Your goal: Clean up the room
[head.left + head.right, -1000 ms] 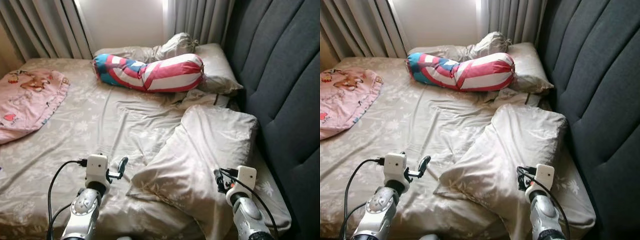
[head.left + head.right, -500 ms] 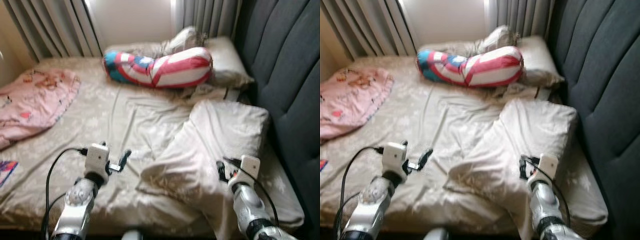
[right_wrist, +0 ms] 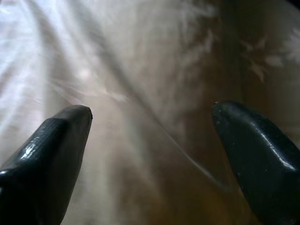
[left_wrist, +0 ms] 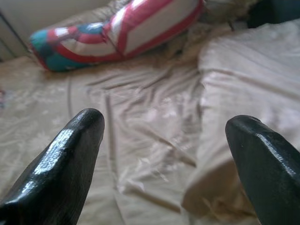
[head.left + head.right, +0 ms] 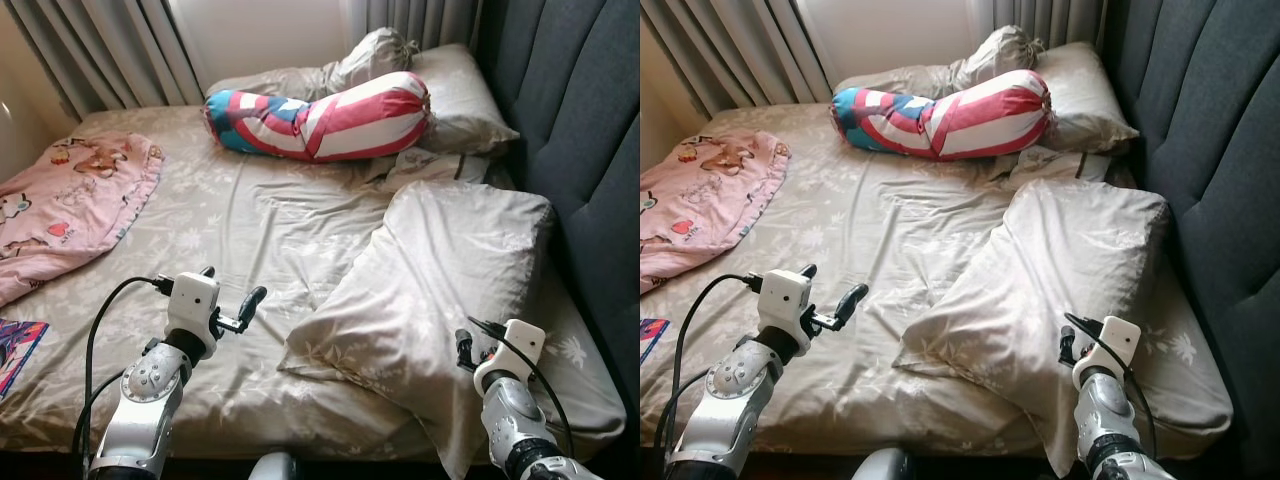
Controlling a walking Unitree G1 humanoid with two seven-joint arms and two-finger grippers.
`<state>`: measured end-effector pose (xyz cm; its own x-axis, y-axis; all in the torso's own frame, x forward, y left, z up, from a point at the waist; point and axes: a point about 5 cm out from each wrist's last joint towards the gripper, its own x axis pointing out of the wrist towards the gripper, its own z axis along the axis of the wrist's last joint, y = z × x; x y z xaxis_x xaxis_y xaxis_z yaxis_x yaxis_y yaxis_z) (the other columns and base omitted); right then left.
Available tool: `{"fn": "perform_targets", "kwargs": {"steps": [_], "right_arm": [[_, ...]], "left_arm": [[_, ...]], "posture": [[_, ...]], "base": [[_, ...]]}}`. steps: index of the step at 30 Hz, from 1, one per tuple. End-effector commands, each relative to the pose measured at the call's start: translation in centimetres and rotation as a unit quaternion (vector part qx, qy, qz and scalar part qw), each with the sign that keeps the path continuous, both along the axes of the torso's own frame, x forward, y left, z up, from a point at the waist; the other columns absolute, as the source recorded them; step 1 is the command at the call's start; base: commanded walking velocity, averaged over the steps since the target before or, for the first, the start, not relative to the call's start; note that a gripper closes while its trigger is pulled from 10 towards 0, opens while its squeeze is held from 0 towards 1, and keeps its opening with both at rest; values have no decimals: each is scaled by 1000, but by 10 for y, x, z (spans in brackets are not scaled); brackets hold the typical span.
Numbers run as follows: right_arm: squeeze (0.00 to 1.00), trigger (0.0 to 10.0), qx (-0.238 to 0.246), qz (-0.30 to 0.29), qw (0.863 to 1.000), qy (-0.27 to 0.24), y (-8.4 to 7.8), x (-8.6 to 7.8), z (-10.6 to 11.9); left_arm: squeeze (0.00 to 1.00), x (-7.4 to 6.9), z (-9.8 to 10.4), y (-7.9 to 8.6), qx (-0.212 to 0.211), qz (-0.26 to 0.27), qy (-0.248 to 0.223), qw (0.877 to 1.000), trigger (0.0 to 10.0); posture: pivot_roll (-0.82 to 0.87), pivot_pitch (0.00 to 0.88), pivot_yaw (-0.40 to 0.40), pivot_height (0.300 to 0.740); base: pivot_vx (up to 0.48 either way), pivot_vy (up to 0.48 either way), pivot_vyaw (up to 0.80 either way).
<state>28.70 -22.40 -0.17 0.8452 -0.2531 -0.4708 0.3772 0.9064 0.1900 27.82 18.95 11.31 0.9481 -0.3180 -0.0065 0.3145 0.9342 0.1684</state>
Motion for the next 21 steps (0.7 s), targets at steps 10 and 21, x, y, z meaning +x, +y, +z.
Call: {"fn": "perform_targets", "kwargs": {"steps": [10,21], "right_arm": [[0,10000,33,-10,999,38,11,-14,-18],[0,10000,66,9,996,57,24,-19,-25]], "left_arm": [[0,-12,15,16,28,1,10,1000,10000],[0,-24,23,13,37,-8,23,999,10000]], "posture": [[175,200,155,667],[203,225,173,667]], "base": [[0,0,0],[0,0,0]]}}
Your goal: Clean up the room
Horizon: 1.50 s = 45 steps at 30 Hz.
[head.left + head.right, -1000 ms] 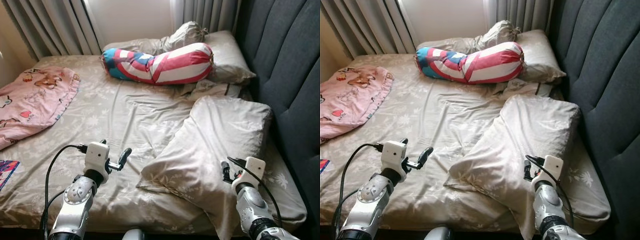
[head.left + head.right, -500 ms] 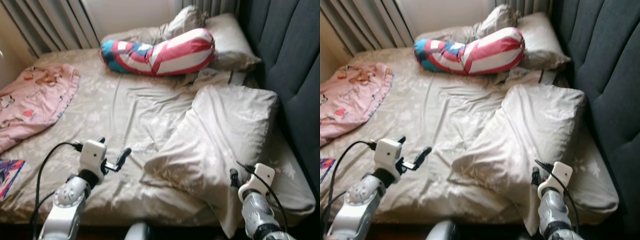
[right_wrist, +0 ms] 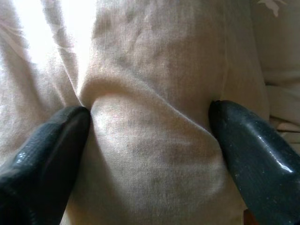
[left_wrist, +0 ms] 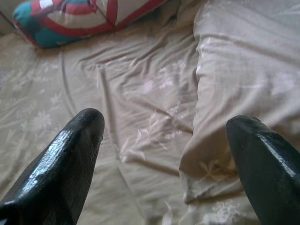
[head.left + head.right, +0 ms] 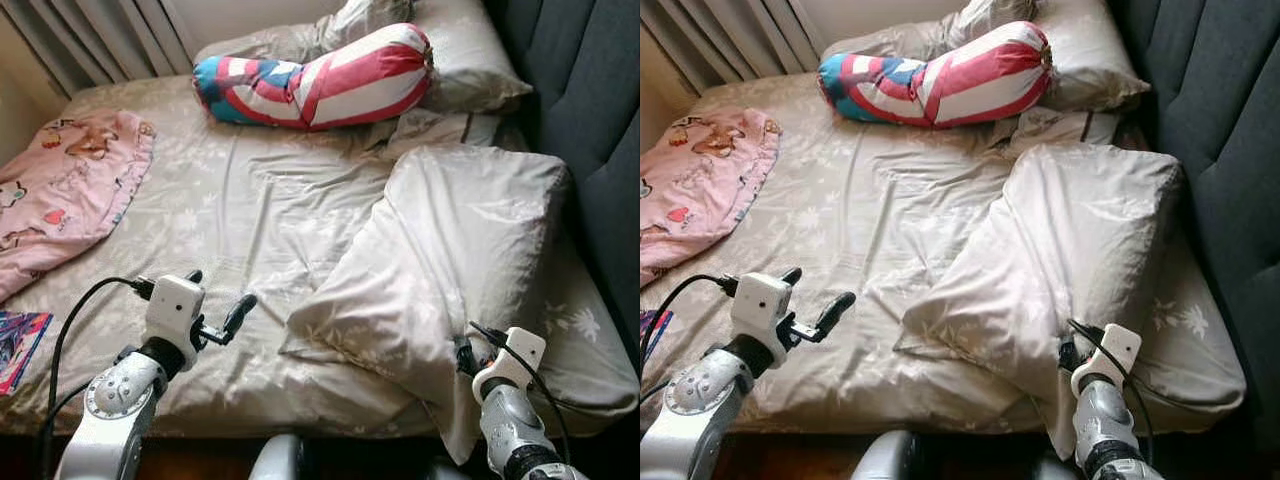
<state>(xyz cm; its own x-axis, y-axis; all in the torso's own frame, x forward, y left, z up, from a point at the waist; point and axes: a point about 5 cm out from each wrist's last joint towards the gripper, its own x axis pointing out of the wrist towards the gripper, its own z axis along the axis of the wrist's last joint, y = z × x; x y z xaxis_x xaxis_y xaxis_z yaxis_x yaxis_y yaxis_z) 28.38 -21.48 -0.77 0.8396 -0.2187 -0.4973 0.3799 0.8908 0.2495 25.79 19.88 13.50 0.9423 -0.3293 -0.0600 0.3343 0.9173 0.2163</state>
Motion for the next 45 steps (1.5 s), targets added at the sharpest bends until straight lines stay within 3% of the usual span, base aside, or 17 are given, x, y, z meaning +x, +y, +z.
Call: {"fn": "perform_targets", "kwargs": {"steps": [1,4,5,6,7,13,33,43,45], "right_arm": [[0,10000,34,14,998,54,17,-16,-20],[0,10000,34,20,997,59,19,-17,-22],[0,2745,31,31,997,69,23,-19,-24],[0,2745,31,31,997,69,23,-19,-24],[0,0,30,40,996,76,26,-21,-27],[0,0,38,51,994,86,34,-27,-32],[0,0,27,62,993,95,37,-32,-36],[0,0,5,47,994,99,25,-34,-35],[0,0,-34,61,992,103,20,-32,-33]], "left_arm": [[0,-3,2,4,6,0,6,1000,10000],[0,-4,2,4,6,0,6,1000,10000],[0,-4,2,4,7,0,8,1000,10000],[0,-4,2,4,7,0,8,1000,10000],[0,-4,3,4,9,-1,8,1000,10000],[0,-6,6,2,11,-4,11,1000,10000],[0,-6,7,3,10,0,16,1000,10000],[0,2,1,-3,-2,10,12,1000,10000],[0,6,-4,-3,-1,14,13,1000,10000]], "posture": [[203,225,173,667],[203,225,173,667],[203,225,173,667],[203,225,173,667],[209,222,175,667],[213,224,177,667],[208,222,177,667],[169,188,136,667],[153,168,131,667]], "base": [[0,0,0],[0,0,0],[0,0,0],[0,0,0],[0,0,0],[0,0,0],[0,0,0],[0,0,0],[0,0,0]]}}
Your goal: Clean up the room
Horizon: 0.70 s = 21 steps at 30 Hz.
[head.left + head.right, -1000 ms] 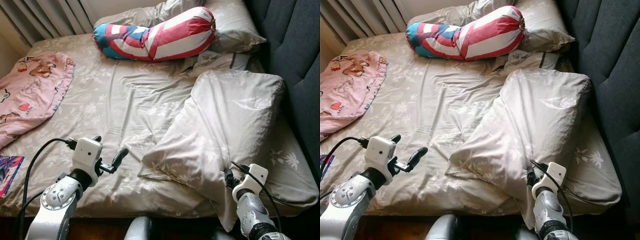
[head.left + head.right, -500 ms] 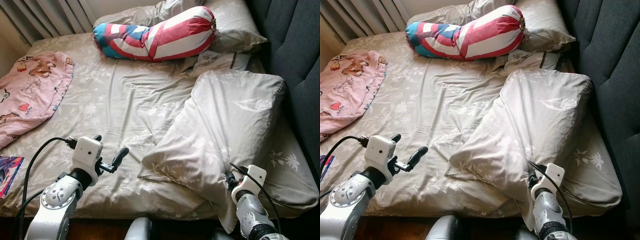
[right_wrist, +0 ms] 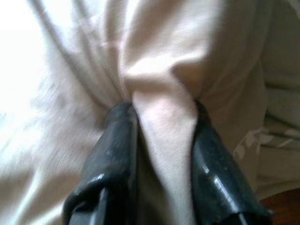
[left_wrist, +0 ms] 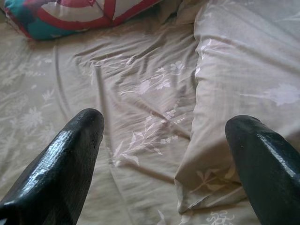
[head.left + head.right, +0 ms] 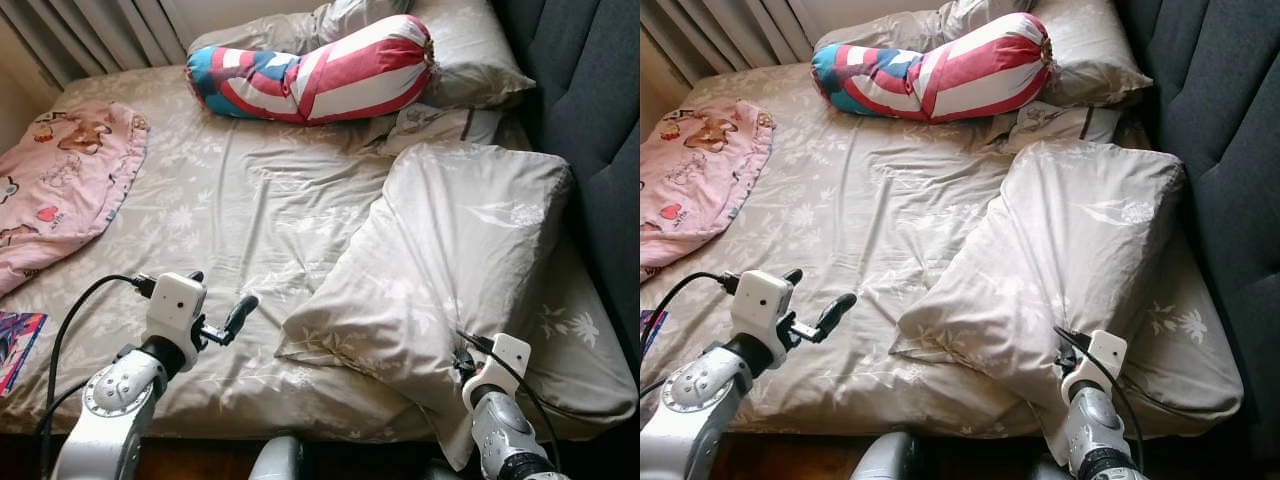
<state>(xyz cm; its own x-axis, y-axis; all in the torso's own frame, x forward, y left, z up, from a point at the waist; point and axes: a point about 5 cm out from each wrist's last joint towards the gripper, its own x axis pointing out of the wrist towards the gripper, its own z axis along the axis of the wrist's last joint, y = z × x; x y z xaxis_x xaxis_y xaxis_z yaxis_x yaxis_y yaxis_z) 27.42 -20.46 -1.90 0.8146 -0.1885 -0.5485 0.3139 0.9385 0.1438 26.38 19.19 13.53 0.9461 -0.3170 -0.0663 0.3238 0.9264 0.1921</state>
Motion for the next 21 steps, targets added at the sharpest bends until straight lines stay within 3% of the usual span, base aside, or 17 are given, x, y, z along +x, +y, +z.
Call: {"fn": "perform_targets", "kwargs": {"steps": [1,5,14,15,17,18,21], "right_arm": [[0,0,-4,11,999,52,8,-18,-18],[0,0,-26,-5,999,37,0,-12,-11],[0,0,-126,-52,991,0,-35,4,15],[0,0,-161,-66,985,-2,-47,7,23],[0,0,-181,-76,980,-9,-54,10,29],[0,0,-207,-110,972,-26,-71,14,44],[0,0,-226,-150,962,-35,-93,15,58]], "left_arm": [[0,2,-6,5,8,11,6,1000,10000],[0,7,-8,5,8,15,6,1000,10000],[0,19,-14,2,6,24,-6,1000,10000],[0,22,-14,1,6,25,-8,1000,10000],[0,23,-15,1,4,27,-10,1000,10000],[0,25,-15,1,1,30,-12,999,10000],[0,27,-18,0,-1,30,-13,999,10000]], "posture": [[140,156,127,667],[118,131,116,667],[70,74,89,667],[64,65,85,667],[57,62,85,667],[41,55,82,667],[30,45,79,667]], "base": [[0,0,0],[0,0,0],[0,0,0],[0,0,0],[0,0,0],[0,0,0],[0,0,0]]}}
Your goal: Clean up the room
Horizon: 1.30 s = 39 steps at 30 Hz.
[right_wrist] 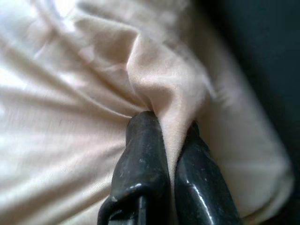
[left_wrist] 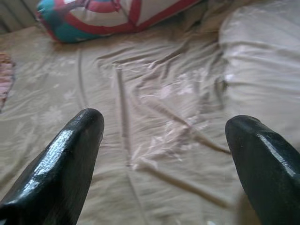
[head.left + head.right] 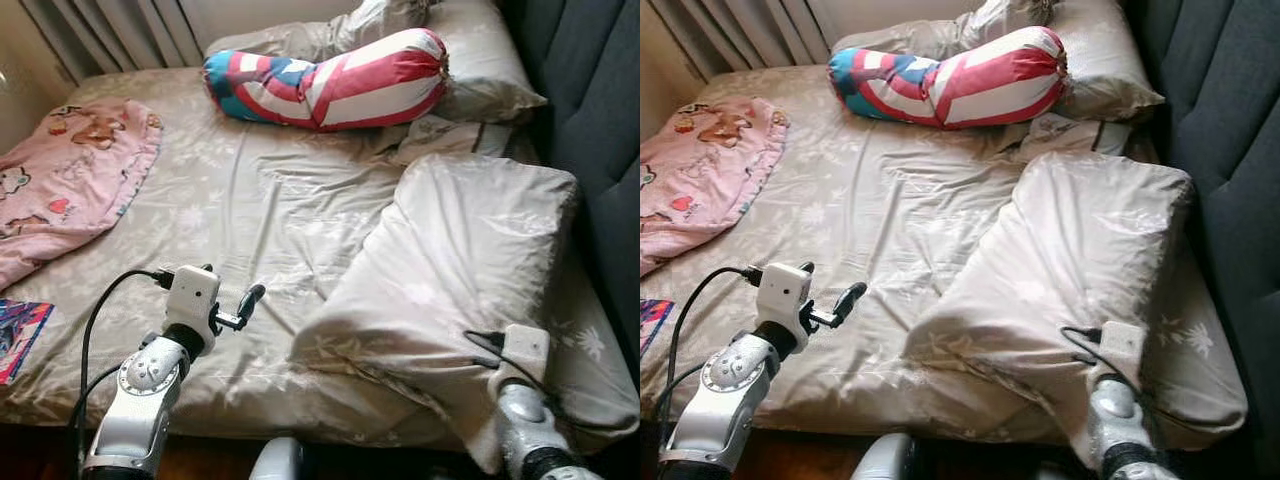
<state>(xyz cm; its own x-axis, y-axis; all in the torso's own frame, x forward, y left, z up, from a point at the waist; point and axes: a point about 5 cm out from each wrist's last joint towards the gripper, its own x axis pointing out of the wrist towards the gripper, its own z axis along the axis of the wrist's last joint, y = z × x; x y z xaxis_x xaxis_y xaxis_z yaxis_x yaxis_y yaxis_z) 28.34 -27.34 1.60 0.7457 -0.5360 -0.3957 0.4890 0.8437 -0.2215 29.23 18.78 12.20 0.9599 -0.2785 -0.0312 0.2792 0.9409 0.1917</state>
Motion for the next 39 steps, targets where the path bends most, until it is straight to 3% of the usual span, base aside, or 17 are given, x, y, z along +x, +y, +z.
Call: {"fn": "perform_targets", "kwargs": {"steps": [1,4,6,14,17,19,20,23,24,27,29,30,31,33,37,38,39], "right_arm": [[0,0,-30,-48,998,-41,-24,6,23],[0,0,-54,-81,994,-47,-45,3,34],[0,0,-86,-132,986,-50,-77,-7,49],[0,0,-148,-219,962,-64,-119,-26,76],[0,0,-144,-214,965,-49,-120,-28,72],[0,10000,-135,-201,969,-46,-114,-25,68],[0,10000,-123,-177,975,-48,-103,-20,62],[0,10000,-110,-168,978,-53,-95,-17,57],[1000,10000,-95,-161,980,-66,-86,-13,53],[1000,10000,-86,-142,982,-91,-70,-5,52],[1000,10000,-110,-107,982,-108,-58,2,55],[506,10000,-140,-84,979,-118,-49,7,58],[506,10000,-147,-80,979,-120,-47,8,59],[0,10000,-140,-83,977,-135,-45,9,60],[0,10000,-85,17,983,-164,-18,25,60],[0,10000,-57,59,983,-163,-6,29,56],[0,10000,23,132,978,-158,22,33,43]], "left_arm": [[0,-1,-5,4,4,10,4,1000,10000],[0,0,-6,3,1,10,1,1000,10000],[0,3,-7,1,-3,11,-3,1000,10000],[0,6,-9,-2,-6,9,-7,1000,10000],[0,6,-10,-1,-6,9,-6,1000,10000],[0,6,-11,0,-6,9,-5,1000,10000],[0,6,-12,0,-5,8,-5,1000,10000],[0,7,-13,0,-4,8,-5,1000,10000],[0,7,-12,-1,-5,7,-6,1000,10000],[0,8,-13,-1,-6,5,-7,1000,10000],[0,8,-13,-1,-5,4,-6,1000,10000],[0,8,-13,-1,-7,6,-7,1000,10000],[0,8,-13,-1,-8,7,-8,1000,10000],[0,9,-13,-1,-9,9,-9,1000,10000],[0,10,-16,2,-13,16,-6,1000,10000],[0,10,-18,4,-17,24,-2,1000,10000],[0,11,-24,13,-28,49,7,998,10000]], "posture": [[30,45,79,667],[20,30,75,667],[14,24,73,667],[3,17,71,667],[-2,21,73,667],[-3,21,73,667],[1,23,75,667],[1,23,75,667],[6,22,77,667],[-2,17,75,667],[1,14,75,667],[4,13,74,667],[4,13,74,667],[8,10,71,667],[-3,0,61,667],[-6,0,58,667],[-11,0,53,667]], "base": [[0,0,0],[0,0,0],[0,0,0],[0,0,0],[0,0,0],[0,0,0],[0,0,0],[0,0,0],[0,0,0],[0,0,0],[0,0,0],[0,0,0],[0,0,0],[0,0,0],[0,0,0],[0,0,0],[0,0,0]]}}
